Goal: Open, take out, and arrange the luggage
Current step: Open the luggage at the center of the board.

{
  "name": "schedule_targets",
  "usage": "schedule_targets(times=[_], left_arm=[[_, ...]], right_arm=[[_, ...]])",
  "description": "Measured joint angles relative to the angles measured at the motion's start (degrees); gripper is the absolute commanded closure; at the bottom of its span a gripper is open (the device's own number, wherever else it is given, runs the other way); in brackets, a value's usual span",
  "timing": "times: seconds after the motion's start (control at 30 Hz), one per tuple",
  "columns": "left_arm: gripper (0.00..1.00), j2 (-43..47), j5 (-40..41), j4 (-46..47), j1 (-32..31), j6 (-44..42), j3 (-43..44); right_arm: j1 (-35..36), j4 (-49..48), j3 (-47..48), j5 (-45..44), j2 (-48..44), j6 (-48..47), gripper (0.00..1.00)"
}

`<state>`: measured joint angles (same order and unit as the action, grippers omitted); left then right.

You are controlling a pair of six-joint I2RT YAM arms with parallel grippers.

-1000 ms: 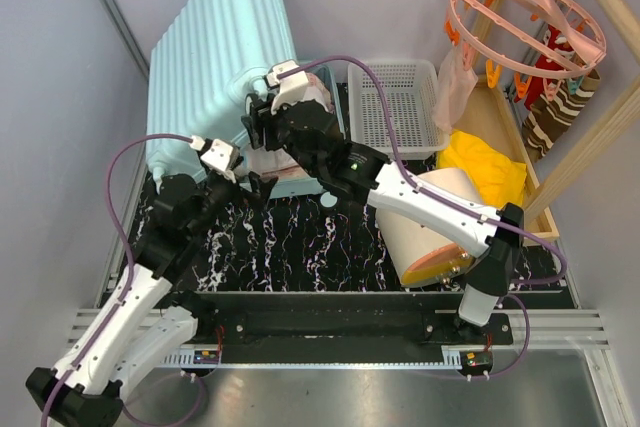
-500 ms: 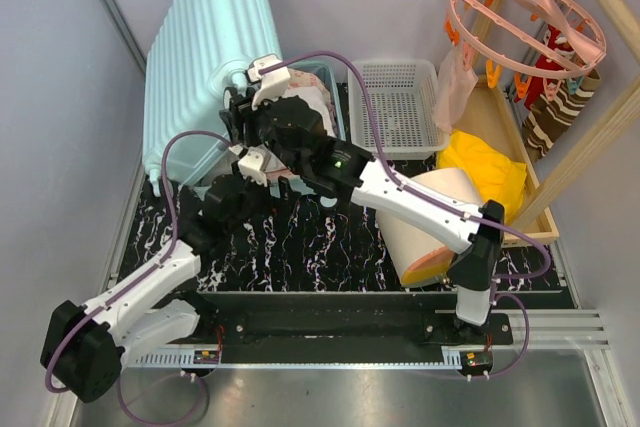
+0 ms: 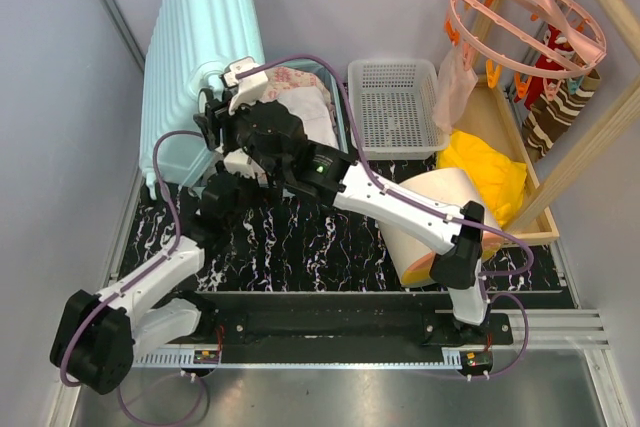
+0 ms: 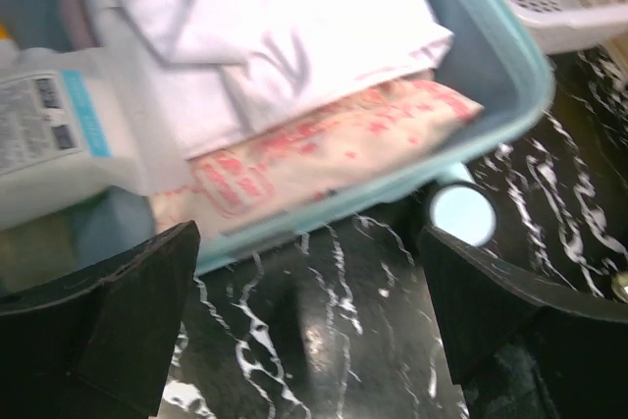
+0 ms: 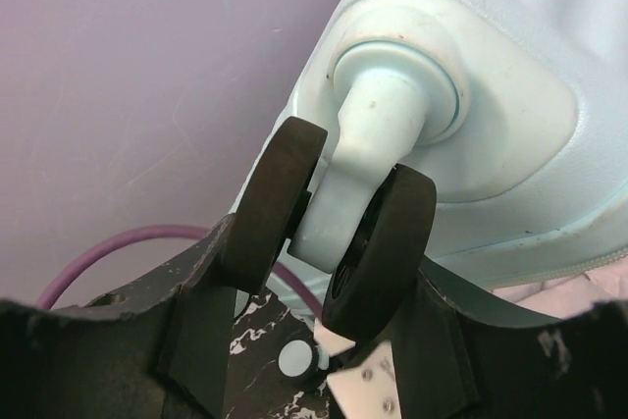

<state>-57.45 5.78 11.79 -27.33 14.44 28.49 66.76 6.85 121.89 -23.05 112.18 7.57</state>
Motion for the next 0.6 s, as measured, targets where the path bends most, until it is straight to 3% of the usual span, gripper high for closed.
schedule_targets(times=[0.2,0.4,0.5,0.6], left_arm=[[0.01,-1.4,-1.8,-0.2,10.3,0.4,1.0],[0.01,-0.3,-5.6,-1.6,14.4,0.6,1.4],[0.01,0.0,-5.9,-2.4,15.7,0.3,1.6],[0.01,0.0,-4.3,-3.9,16.1,-1.3,2.0]], right_arm=[[1.2,0.9,5.4,0.3,3.5,0.3,0.98],[1.7,1.4,14.0,2.9,9.5,0.6,0.91],[2.3,1.8,18.8,4.3,12.8,0.7,0.82],[2.8,1.8,20.7,5.6,14.2,0.7,0.63]])
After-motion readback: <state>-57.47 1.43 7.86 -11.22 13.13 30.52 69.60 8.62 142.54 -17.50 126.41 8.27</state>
